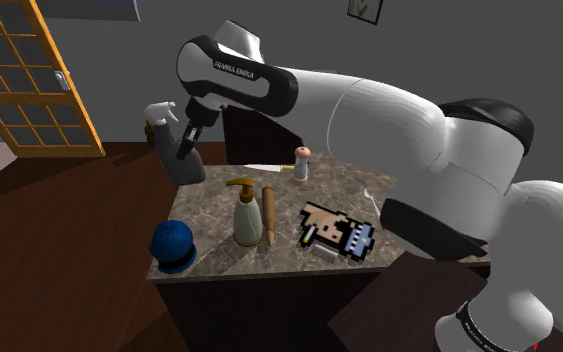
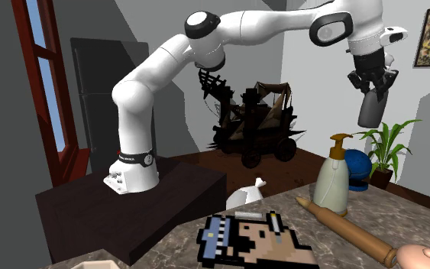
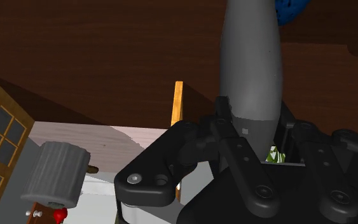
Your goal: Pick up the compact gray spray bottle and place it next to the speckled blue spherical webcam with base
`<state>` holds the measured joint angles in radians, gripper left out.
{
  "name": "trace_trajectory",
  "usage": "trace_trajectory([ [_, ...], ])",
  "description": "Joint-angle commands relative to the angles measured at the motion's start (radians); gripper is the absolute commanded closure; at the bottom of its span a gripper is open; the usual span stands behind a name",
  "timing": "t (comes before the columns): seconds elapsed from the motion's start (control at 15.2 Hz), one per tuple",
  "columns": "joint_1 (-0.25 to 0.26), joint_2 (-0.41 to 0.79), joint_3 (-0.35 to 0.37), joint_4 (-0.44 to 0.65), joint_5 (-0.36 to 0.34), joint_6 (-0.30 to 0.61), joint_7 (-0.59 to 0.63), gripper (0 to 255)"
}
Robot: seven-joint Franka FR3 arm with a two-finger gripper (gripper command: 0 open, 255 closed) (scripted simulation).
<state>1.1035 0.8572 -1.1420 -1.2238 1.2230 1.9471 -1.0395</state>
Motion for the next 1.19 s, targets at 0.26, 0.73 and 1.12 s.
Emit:
trace_trajectory([
  [0.26,0.013,0.02,0.02,-0.05,0.028,0.049,-0.039,255],
  [0.73,0.021,0.046,0.047,-0.099,0.064,0.102,-0.085,255],
  [1.12,0.021,0.072,0.074,-0.13,0.098,0.144,-0.122,255],
])
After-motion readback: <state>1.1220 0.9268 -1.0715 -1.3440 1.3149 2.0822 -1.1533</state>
